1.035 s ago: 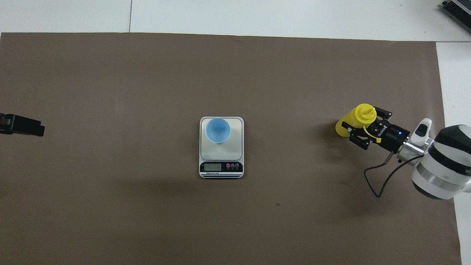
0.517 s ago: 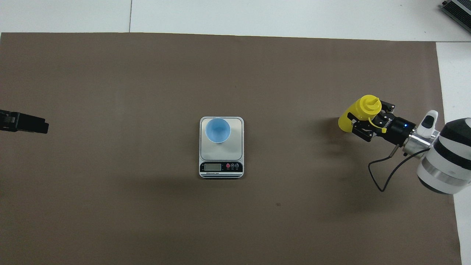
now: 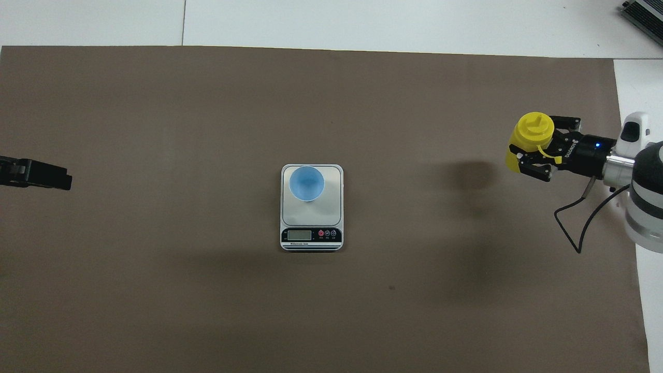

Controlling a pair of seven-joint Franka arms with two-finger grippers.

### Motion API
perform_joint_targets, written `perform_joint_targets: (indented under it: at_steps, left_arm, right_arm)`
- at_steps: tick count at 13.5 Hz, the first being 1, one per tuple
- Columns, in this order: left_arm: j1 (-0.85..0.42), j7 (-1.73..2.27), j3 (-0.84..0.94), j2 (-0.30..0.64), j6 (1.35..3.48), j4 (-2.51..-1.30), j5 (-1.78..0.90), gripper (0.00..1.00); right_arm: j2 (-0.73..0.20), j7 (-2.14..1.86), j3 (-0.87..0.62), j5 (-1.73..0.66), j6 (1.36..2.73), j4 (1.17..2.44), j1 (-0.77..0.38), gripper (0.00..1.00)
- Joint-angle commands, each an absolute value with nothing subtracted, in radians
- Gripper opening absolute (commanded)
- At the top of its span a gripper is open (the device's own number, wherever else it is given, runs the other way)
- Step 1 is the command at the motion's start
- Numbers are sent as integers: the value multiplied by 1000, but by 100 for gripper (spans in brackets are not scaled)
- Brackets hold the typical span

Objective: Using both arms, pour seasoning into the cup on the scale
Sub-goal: 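Lift the yellow bottle and carry it over the cup on the scale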

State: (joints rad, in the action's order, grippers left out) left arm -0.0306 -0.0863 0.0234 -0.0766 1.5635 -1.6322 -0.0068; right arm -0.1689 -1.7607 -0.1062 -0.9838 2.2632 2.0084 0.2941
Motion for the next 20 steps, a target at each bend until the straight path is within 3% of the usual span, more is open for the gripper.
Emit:
perform_joint_targets:
  at_steps: [1,10,17,20]
  left_arm:
    - [-32,-71,25,-106,1563,-1664,-18,100]
    - [26,-69,14,-107,1551,-1669,-17,100]
    - [26,-68,14,-107,1551,-1669,-17,100]
    - [26,-69,14,-107,1551,-1669,-17,100]
  right_arm:
    - [-144,-1629,-110,-798,2273,1953,253,4]
    - [-132,-1120,-114,-174,2273,1813,28,0]
    - [-138,-904,-117,213,2276,1807,-165,0]
    - [-146,-879,-118,493,2290,1804,-285,0]
